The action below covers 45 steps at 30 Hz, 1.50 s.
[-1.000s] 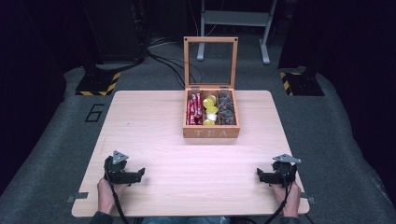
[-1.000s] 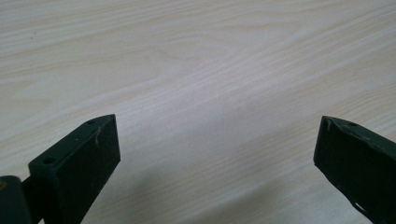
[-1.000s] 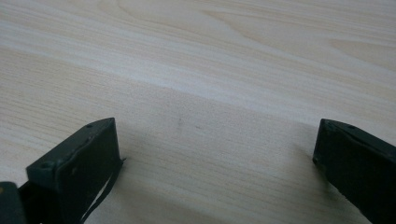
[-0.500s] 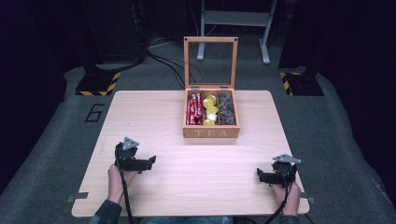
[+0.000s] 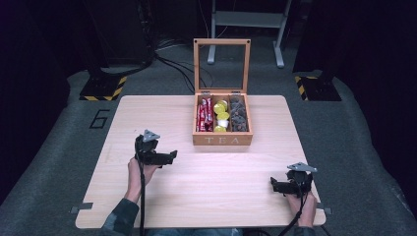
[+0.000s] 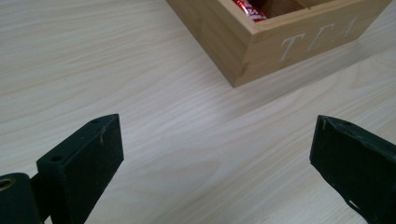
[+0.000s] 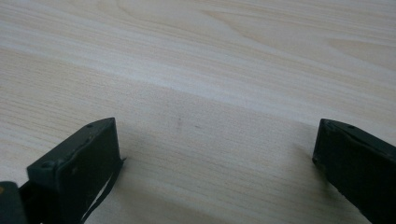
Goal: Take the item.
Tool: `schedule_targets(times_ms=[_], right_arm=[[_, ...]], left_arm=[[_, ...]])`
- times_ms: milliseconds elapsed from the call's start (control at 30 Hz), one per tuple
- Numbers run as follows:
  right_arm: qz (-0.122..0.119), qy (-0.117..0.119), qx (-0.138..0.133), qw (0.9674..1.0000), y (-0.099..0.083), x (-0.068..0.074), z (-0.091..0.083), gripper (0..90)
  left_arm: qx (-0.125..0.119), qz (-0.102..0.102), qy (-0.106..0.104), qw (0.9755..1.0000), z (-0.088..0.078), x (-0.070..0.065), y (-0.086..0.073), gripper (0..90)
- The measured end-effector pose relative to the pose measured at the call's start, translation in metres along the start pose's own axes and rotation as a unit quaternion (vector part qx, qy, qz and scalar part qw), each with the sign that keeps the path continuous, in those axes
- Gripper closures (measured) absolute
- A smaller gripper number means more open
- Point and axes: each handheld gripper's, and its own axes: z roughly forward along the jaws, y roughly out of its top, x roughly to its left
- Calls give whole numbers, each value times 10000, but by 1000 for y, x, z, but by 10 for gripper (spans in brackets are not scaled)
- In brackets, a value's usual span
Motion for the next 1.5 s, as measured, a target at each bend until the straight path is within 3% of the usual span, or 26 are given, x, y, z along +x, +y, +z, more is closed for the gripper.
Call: schedule_targets(times_ms=[167, 1000, 1300, 1500], right_arm=[[1, -1, 1, 10000, 0, 0, 0, 0], [-10, 2, 6, 10000, 0, 0, 0, 0], [11, -22, -8, 10000, 0, 0, 0, 0], [-15, 16, -5, 10000, 0, 0, -1, 3]], left_arm=[[-35, -7, -65, 10000, 12, -5, 18, 39], [-90, -75, -261, 9996, 53, -14, 73, 6], [-52, 54, -367, 9993, 71, -23, 92, 2], [-30, 136, -444, 9989, 85, -28, 102, 52]])
